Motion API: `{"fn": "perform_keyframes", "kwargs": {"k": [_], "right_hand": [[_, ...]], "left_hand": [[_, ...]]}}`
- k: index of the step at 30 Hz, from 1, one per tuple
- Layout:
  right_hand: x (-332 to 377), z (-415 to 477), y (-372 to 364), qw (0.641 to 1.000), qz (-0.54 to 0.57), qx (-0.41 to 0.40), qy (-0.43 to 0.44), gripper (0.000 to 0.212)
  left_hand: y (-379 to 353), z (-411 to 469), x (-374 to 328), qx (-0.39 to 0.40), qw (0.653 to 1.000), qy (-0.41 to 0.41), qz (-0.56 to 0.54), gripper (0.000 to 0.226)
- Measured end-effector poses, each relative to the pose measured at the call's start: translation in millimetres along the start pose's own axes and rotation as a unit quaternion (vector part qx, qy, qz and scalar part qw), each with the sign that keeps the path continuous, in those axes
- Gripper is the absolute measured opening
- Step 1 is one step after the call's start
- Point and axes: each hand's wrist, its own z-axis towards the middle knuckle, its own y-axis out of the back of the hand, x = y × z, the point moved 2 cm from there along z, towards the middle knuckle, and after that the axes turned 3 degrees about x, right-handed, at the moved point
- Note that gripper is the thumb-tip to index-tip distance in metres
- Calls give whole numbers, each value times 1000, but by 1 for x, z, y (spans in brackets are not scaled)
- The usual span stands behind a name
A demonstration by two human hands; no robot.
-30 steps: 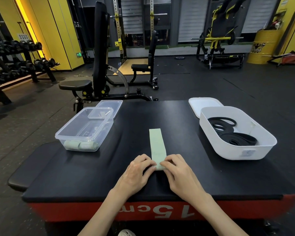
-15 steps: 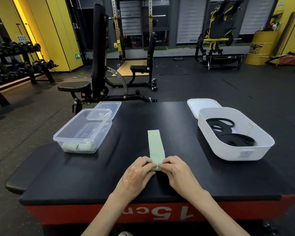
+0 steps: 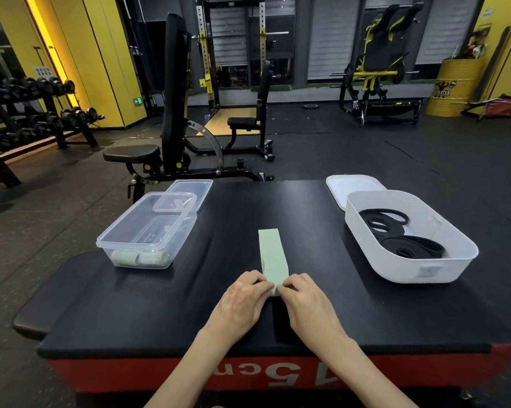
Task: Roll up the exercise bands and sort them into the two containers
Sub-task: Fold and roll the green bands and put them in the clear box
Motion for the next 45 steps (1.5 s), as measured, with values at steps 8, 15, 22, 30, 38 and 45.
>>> {"fn": "perform_keyframes", "kwargs": {"k": [8,15,22,30,38,45], "right_hand": [[-9,10,-5,999,-4,18,-38,25],[-10,10,-3,998,44,30,-43,17],[-15,12,-6,999,26,38,-29,27],[-9,-4,-3,998,31,48,-7,29],[-2,-8,0,999,11,39,-4,27],[-1,-3,-2,999,20,14,-21,24]], "left_hand": [[6,1,-2,-7,1000,-10,9,7],[0,4,1,21,1000,1,-7,9],[3,7,-2,50,999,-7,21,40],[6,-5,-5,72,997,-1,4,16],[6,3,-7,89,996,32,5,21],[7,7,-3,78,996,32,-10,20]]}}
